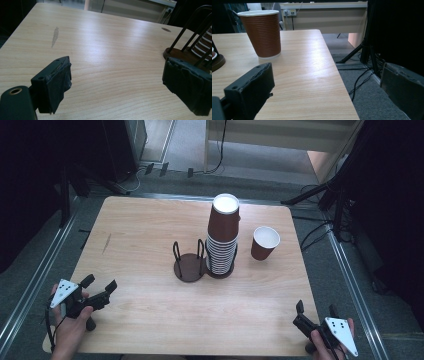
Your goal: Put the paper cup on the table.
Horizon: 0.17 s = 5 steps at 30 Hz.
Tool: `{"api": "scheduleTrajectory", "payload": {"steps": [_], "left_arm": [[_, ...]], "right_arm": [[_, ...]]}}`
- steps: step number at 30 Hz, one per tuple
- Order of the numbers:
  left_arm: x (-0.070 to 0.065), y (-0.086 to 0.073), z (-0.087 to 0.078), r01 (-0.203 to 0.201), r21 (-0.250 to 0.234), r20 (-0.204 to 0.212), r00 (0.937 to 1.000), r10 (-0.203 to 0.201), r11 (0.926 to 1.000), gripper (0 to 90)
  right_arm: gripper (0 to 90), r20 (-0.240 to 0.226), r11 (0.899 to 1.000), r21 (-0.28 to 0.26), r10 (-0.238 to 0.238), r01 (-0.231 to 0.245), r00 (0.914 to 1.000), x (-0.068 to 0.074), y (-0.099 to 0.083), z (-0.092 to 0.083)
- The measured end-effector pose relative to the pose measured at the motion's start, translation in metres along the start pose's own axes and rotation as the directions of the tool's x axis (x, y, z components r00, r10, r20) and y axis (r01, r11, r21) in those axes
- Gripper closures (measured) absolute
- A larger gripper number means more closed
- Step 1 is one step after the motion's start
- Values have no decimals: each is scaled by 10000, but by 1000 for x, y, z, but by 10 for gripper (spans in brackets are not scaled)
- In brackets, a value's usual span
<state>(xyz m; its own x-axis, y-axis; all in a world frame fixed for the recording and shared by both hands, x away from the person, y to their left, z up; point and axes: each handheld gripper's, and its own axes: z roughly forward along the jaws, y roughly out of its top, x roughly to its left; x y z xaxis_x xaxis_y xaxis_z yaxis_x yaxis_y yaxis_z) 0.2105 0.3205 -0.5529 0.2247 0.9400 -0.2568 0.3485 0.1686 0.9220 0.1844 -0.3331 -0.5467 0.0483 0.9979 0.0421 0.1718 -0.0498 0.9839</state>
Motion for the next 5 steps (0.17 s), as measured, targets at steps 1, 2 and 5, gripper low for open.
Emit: {"api": "scheduleTrajectory", "payload": {"steps": [1, 2, 5], "left_arm": [[0, 0, 0, 7, -4, 8, 10000, -7, 10000, 92], [0, 0, 0, 19, 14, 4, 10000, -19, 10000, 92], [1, 0, 0, 68, 13, 15, 10000, -68, 10000, 91]], "right_arm": [[0, 43, 10000, 15, -58, 58, 10000, 0, 0, 0], [0, 69, 10000, 27, -86, 86, 9999, 0, -1, -1], [0, 105, 10000, 9, 50, -50, 9999, 0, -1, -1]]}}
